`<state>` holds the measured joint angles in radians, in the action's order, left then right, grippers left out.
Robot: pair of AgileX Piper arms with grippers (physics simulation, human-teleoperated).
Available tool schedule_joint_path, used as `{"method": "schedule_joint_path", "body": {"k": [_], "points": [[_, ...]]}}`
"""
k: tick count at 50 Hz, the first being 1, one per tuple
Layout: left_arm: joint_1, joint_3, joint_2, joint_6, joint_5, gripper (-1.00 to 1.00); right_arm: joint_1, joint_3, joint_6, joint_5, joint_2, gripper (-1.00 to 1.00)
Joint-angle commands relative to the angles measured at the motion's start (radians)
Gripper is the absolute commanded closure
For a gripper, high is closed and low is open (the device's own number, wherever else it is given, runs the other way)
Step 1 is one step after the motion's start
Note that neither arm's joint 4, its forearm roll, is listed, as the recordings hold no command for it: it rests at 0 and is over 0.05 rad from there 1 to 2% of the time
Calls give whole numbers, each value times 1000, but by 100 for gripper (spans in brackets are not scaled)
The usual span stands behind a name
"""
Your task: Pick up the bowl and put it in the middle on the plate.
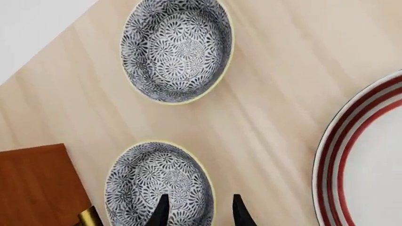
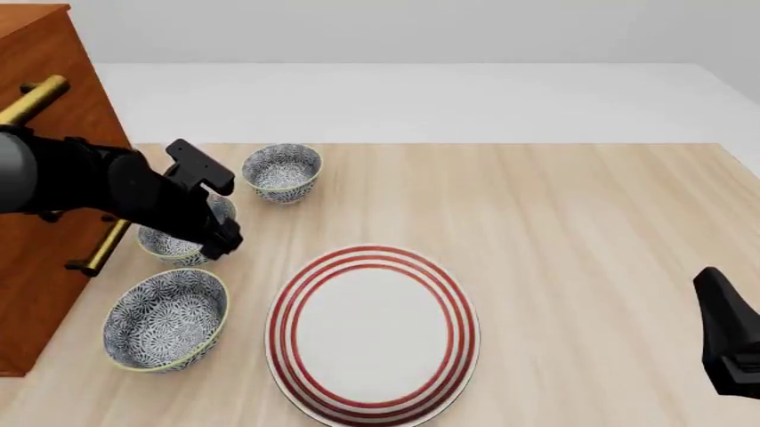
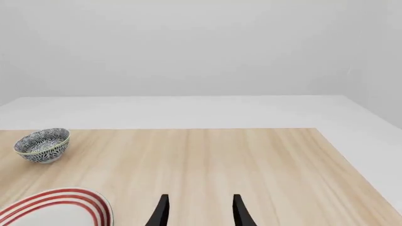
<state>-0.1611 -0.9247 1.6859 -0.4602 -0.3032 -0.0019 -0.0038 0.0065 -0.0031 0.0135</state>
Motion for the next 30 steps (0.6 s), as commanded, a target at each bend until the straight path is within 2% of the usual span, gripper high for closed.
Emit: {"method": "schedule_joint_path", "body": {"k": [1,30], "points": [[14,-11,46,-11,4,-100,0,0,1,-4,5,-100],[-15,-6,100,19,2,-100,0,-1,-1,1,-1,-100]]}}
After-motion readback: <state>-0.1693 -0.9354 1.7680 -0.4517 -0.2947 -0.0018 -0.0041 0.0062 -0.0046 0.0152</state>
